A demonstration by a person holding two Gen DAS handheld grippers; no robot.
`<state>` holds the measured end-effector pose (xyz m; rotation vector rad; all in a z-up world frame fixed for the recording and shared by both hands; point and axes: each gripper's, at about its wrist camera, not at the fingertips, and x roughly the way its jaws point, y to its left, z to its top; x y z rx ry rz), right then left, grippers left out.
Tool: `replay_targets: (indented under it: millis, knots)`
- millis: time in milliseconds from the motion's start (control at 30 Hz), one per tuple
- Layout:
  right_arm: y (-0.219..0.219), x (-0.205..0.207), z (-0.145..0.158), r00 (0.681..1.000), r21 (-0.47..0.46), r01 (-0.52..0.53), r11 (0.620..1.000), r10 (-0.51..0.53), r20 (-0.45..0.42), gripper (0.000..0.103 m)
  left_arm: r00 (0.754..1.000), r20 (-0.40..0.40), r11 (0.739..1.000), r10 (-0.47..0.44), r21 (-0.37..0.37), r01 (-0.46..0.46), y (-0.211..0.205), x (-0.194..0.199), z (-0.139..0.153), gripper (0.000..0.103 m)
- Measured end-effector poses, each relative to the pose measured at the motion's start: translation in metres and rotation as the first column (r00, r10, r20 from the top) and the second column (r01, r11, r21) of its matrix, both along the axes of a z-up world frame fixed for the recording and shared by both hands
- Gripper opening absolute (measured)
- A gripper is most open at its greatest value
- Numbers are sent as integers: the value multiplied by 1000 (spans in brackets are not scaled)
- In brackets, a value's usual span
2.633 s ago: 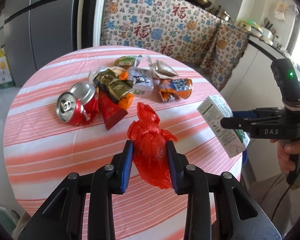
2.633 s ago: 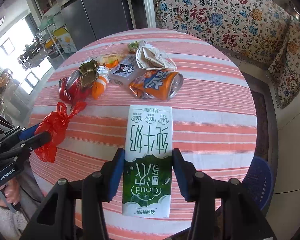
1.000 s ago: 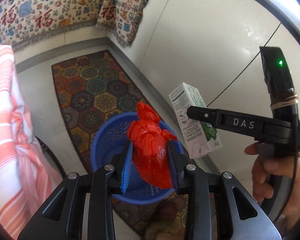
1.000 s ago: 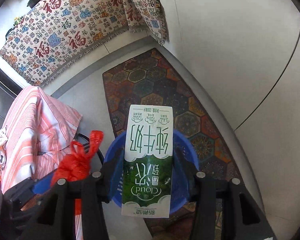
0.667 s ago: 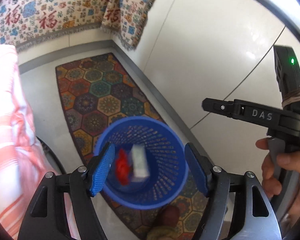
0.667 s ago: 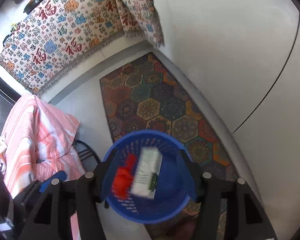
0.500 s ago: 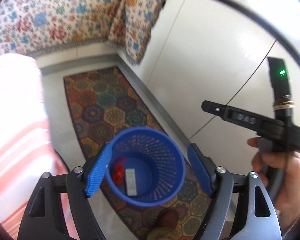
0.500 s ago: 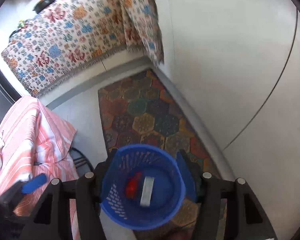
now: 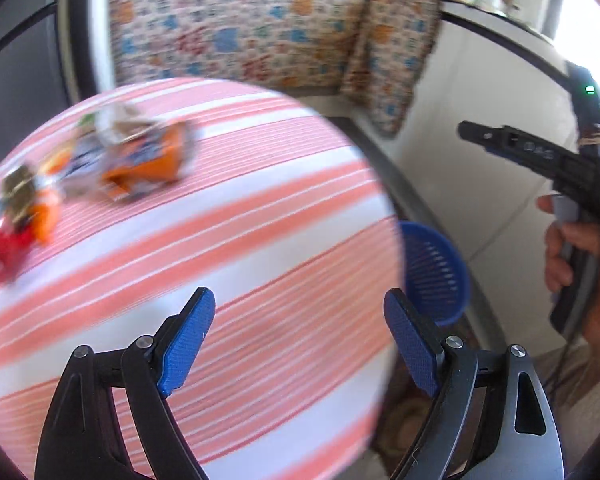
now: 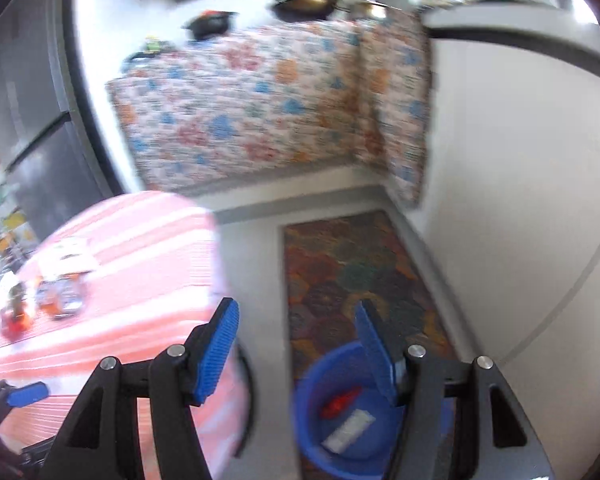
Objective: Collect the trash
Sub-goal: 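Move both tools back over the table toward the remaining trash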
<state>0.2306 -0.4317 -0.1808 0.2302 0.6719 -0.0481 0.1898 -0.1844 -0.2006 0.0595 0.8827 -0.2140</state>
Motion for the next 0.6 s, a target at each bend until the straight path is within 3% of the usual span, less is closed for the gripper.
replay_targets:
  millis: [133, 300, 433, 600]
  knots:
    - [78, 3, 4, 986, -34, -163, 986, 163, 13, 62, 993, 14, 990, 121, 72, -122, 58, -11, -9, 87]
    - [168, -7, -10, 942, -68, -335, 940, 333, -37, 62, 975, 10, 970, 221, 100, -221, 116, -18, -21, 87]
    - [219, -12, -22, 918, -91, -395, 914, 390, -73, 62, 969, 24, 962, 246, 116, -247, 140, -21, -24, 88]
    - [243, -10, -36, 912, -95, -406, 909, 396, -109, 62, 966, 16, 959, 260, 114, -260, 154, -18, -24, 94]
